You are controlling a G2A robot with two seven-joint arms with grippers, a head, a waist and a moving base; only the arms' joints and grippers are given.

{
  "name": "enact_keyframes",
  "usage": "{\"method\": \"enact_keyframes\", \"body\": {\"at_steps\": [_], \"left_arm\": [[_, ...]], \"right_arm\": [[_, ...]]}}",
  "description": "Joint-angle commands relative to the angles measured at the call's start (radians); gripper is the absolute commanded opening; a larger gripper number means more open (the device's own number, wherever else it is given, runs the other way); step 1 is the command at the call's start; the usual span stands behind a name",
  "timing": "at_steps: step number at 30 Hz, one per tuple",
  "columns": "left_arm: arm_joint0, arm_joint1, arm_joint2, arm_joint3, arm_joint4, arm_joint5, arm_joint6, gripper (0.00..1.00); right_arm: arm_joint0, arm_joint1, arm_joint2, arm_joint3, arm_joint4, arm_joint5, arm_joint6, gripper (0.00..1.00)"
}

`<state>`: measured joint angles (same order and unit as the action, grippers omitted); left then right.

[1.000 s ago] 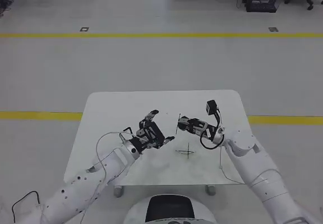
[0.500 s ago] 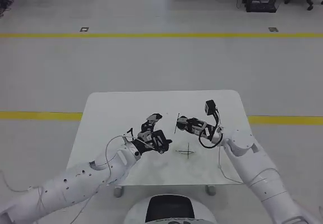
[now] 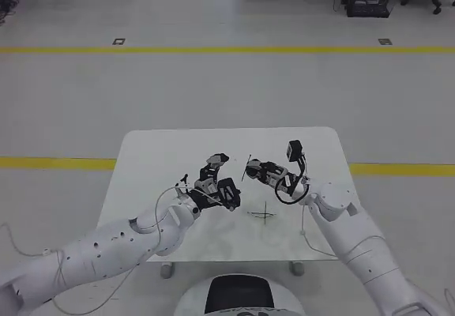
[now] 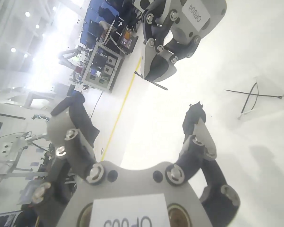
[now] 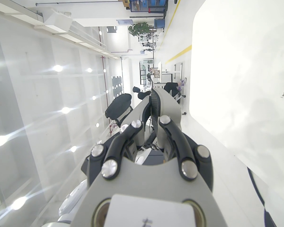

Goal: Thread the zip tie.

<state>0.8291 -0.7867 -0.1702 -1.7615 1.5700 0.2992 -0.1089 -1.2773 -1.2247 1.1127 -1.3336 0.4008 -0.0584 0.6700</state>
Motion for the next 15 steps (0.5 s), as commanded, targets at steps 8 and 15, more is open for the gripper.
{"method": "enact_keyframes", "body": {"at_steps": [8,15], "left_arm": [[0.003,-0.003,-0.003,0.012,0.0,-0.021,0.023,1.0],[0.0,-0.022,0.0,0.018,0.0,0.012,0.019,1.0]], "right_arm": [[-0.012,-0.002,-0.001,-0.013,0.005,0.001,-0.029,0.0],[-0.011,-0.013,-0.026,-0.021,0.025,0.005,-0.082,0.0]]}}
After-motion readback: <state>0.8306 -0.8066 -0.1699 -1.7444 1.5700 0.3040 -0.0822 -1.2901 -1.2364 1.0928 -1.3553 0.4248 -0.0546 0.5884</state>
